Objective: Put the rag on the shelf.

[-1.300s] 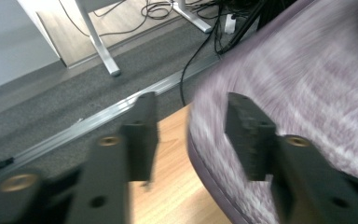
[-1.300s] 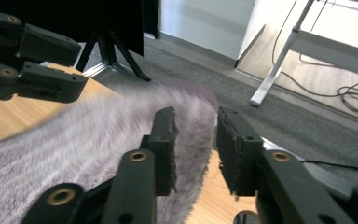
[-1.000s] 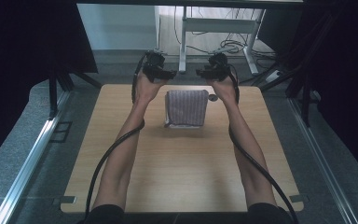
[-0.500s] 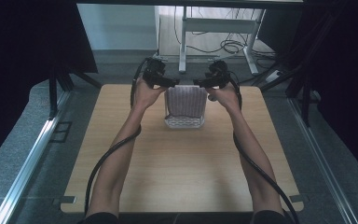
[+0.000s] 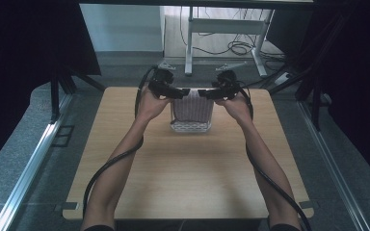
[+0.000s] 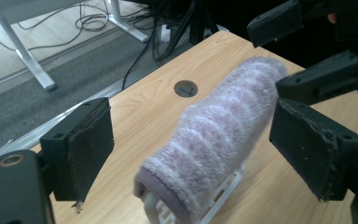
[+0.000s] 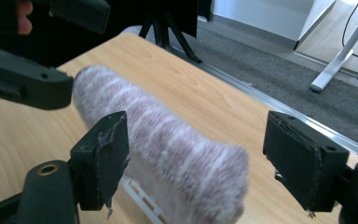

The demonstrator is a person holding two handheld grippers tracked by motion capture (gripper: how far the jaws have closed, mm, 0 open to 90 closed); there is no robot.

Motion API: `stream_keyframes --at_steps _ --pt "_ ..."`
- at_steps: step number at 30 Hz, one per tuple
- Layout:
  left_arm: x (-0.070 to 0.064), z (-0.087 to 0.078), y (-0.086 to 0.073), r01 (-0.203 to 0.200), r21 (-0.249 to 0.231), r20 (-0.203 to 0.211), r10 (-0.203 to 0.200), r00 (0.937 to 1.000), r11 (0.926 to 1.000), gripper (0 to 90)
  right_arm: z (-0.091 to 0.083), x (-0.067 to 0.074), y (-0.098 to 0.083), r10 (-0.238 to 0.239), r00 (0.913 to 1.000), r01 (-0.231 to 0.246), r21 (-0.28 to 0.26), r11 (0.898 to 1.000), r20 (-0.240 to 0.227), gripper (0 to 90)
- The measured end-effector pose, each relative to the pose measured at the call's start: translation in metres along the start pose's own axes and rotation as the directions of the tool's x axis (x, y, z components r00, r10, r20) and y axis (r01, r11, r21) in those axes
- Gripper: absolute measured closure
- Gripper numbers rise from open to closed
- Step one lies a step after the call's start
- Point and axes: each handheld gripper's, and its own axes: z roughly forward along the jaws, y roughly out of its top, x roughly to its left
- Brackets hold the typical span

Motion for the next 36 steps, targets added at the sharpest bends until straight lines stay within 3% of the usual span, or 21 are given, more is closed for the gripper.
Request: stream_keyframes --at_steps 5,18,25,36 --pt "-0.008 -0.008 -0.005 -0.039 0.007 -0.017 0.039 0.9991 0.9992 12.6 -0.005 0.008 -0.007 -0.030 0.9995 0.030 0.014 0.999 -0.010 21.7" --pt "-0.024 -0.029 -0.030 -0.038 0.019 0.019 0.037 0.9991 0.9991 13.2 -0.029 0.026 -0.027 -0.059 0.9977 0.060 0.024 0.998 -0.034 19.7" --pt "-0.038 -0.037 -0.052 -0.059 0.013 0.023 0.058 0.9980 0.9982 13.2 -0.036 0.031 -0.052 -0.080 0.9960 0.082 0.049 0.995 -0.039 18.3" --pt "-0.056 -0.040 -0.097 -0.053 0.009 0.052 0.053 0.9973 0.9985 13.2 -0.035 0.049 -0.099 -0.076 0.9953 0.080 0.067 0.995 -0.061 13.6"
